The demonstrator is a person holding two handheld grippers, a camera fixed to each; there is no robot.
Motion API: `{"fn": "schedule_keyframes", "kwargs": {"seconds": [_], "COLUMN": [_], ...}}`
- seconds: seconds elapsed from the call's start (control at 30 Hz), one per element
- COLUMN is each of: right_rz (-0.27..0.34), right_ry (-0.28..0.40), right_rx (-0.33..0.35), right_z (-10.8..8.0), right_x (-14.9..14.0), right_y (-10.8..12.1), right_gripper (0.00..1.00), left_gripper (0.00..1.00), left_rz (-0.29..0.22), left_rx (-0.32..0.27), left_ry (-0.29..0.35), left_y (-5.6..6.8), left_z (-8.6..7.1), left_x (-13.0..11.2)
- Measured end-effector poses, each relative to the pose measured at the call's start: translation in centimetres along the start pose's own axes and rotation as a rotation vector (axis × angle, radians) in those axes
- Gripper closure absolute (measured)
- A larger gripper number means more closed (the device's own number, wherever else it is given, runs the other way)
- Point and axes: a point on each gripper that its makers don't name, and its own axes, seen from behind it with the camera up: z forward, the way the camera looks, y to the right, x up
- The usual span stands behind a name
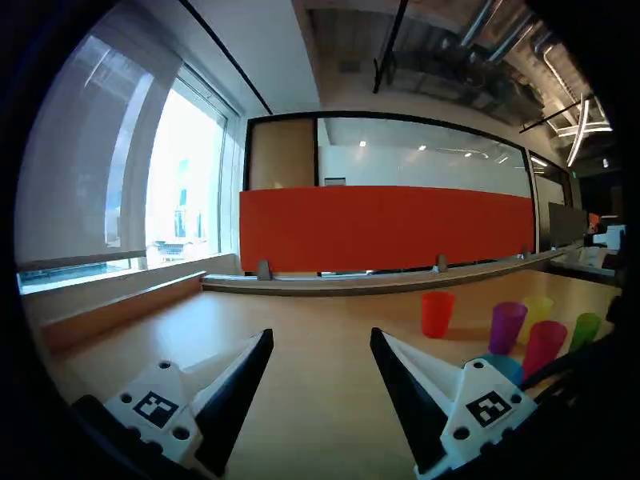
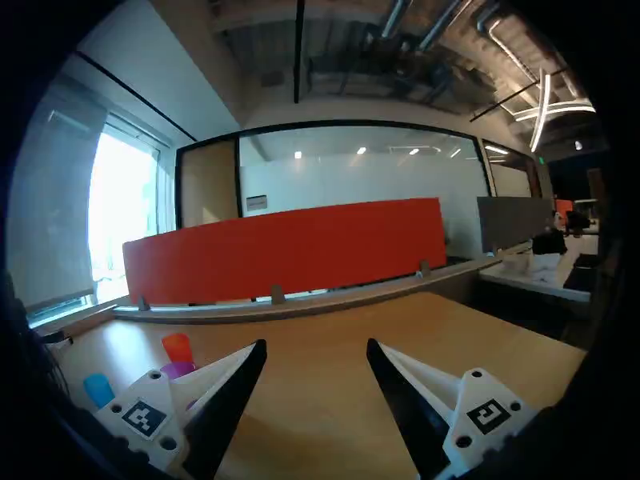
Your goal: Pour water
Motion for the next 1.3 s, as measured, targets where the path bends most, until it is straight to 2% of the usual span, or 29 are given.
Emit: {"fn": "schedule_keyframes", "kwargs": {"seconds": [0.1,0.9,1.17,1.3], "right_rz": [-0.001,-0.03,-0.007,-0.018], "right_ry": [0.002,0.035,0.074,0.09], "right_rx": [0.001,0.029,0.084,0.11], "right_z": [0.1,0.2,0.9,1.3], "right_x": [0.2,0.7,1.3,1.0], "right_y": [-0.1,0.1,-1.7,-2.9], "right_gripper": [0.03,0.03,0.03,0.03], "left_gripper": [0.11,0.1,0.1,0.1], "left_rz": [-0.012,-0.007,-0.007,-0.007], "left_rx": [-0.002,-0.002,-0.002,-0.002], "left_ry": [0.001,-0.001,-0.001,-0.001], "left_y": [-0.2,-0.2,-0.2,-0.3], "left_z": [-0.1,-0.1,-0.2,-0.2], "left_x": [0.0,0.0,-0.1,-0.1]}}
